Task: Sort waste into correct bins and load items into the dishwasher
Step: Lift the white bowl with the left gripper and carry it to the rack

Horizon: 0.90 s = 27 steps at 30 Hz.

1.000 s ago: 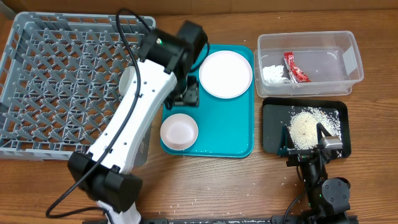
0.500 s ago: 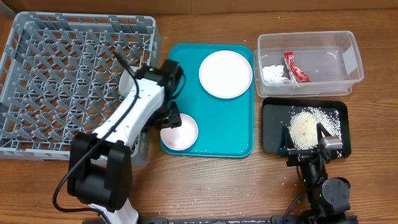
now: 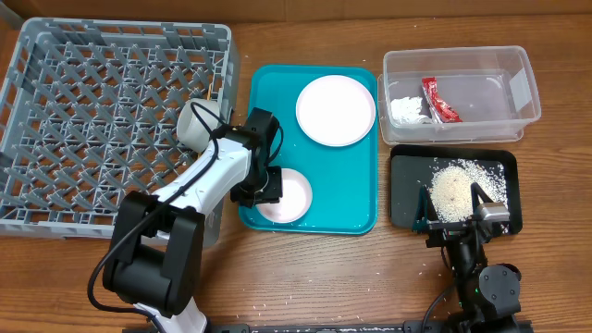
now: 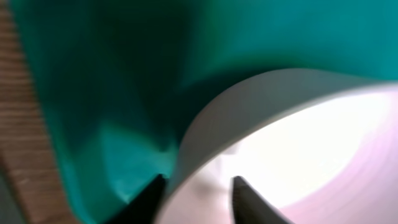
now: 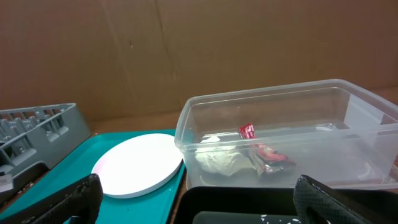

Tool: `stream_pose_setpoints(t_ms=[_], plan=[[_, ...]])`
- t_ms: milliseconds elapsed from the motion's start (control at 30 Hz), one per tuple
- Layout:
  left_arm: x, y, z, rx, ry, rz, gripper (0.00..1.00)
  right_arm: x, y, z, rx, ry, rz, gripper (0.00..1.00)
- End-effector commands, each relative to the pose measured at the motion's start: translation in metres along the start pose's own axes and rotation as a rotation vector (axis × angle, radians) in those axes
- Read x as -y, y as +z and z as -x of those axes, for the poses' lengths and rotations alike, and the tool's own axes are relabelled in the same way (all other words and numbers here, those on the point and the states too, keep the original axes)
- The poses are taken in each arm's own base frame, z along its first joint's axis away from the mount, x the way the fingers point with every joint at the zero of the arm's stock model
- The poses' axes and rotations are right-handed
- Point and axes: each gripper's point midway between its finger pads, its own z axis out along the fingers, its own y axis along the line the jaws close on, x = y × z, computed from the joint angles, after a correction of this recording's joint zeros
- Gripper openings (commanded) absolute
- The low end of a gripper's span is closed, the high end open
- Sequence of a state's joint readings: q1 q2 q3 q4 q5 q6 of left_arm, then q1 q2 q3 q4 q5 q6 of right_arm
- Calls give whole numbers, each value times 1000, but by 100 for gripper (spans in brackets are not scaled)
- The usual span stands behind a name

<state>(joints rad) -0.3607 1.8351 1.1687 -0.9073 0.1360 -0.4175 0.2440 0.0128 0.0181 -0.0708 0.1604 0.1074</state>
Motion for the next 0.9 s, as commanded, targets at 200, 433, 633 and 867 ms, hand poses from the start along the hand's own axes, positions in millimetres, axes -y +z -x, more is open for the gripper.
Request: stream_pose_setpoints(t_ms=[200,433,633,867], plan=[[15,-36,12,29,77,-50,4,-1,0,-2,3,-3,6,100],[-58,-179,38,384,-101,410,4,-1,0,-2,4,-3,6,100],[-137,-280,21,668,-273,921,4,-1,0,-2,3,-3,6,100],[-171,-301,35,780,-366,1138,4,-1,0,-2,4,-3,6,100]])
